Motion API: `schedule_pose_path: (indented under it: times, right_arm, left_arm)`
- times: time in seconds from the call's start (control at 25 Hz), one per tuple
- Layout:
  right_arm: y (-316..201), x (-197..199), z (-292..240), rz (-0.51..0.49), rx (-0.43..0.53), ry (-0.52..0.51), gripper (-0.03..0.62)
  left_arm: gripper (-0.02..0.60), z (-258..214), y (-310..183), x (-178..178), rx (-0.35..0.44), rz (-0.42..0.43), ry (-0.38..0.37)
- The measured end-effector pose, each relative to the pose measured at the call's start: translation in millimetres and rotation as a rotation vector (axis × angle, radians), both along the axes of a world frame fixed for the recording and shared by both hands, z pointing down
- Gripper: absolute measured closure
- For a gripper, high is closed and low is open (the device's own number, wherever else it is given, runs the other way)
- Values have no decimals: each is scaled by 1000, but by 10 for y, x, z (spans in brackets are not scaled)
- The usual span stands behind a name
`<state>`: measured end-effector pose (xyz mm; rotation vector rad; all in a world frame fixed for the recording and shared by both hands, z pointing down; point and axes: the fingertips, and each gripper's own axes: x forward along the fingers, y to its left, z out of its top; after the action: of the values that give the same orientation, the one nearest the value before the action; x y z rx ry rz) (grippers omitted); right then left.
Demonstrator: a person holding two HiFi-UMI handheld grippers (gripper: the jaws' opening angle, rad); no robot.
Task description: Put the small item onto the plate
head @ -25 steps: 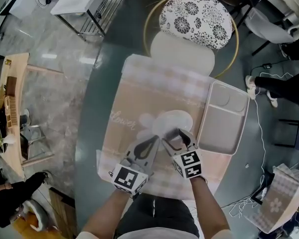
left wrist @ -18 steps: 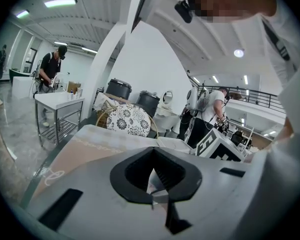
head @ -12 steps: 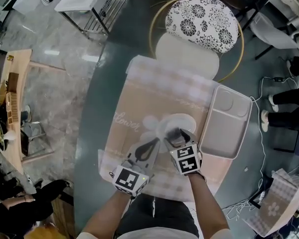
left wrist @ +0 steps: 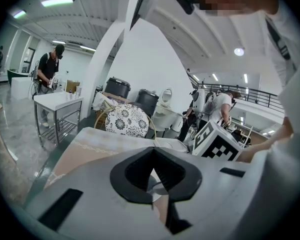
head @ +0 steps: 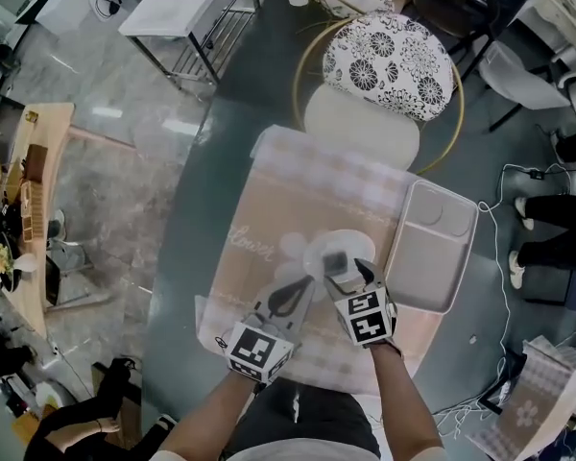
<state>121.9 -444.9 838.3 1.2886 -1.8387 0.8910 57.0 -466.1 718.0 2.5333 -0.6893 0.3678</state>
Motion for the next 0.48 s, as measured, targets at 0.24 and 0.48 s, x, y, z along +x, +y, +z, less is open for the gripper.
schedule_pose_path:
  times: [0.24,0.48]
  right_arm:
    - [-42,-82,-743,-2,164,-28,438]
    - [83,-215,-1474,51,345,-57,553]
  left_arm:
    - [577,-279,118,-59,20,9,-18]
    - [577,-609,400,-122,30,16,-37]
